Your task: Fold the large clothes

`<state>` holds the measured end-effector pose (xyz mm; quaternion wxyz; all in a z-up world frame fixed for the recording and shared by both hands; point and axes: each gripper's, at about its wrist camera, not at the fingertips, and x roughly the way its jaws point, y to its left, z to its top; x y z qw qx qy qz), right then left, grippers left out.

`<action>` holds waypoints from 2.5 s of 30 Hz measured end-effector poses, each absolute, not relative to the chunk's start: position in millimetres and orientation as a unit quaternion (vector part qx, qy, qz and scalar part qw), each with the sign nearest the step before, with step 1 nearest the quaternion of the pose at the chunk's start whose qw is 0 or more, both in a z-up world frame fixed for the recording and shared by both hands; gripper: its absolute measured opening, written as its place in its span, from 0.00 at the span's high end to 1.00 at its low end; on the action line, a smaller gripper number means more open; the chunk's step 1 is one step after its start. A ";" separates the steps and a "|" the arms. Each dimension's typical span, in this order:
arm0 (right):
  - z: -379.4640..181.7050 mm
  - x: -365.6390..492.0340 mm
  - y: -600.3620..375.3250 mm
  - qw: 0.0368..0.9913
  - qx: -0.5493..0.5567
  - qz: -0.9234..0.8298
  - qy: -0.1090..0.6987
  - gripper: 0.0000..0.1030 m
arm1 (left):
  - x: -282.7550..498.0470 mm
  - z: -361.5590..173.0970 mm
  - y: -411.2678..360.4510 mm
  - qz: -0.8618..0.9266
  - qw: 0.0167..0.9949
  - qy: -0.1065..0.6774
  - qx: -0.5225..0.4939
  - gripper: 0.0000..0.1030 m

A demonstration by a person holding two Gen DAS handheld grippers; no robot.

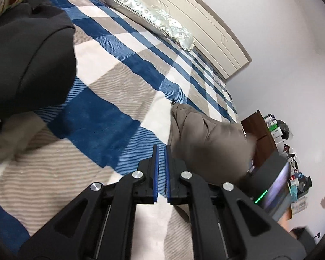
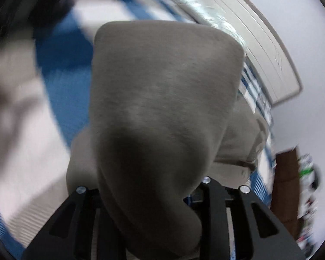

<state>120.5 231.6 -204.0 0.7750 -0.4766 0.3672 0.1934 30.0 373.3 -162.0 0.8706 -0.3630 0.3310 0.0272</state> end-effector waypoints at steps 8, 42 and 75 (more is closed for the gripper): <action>-220.1 80.0 227.8 0.772 -0.526 0.174 0.311 0.60 | 34.6 -164.6 381.6 0.032 0.866 0.319 -0.384 0.93; -75.1 130.0 8.3 0.839 -0.016 0.263 0.476 0.97 | 115.4 -202.5 165.2 -0.106 0.864 0.433 -0.234 0.98; -124.7 266.1 109.9 0.763 -0.049 0.312 0.565 0.96 | 99.1 -198.0 185.2 -0.101 0.871 0.389 -0.281 0.98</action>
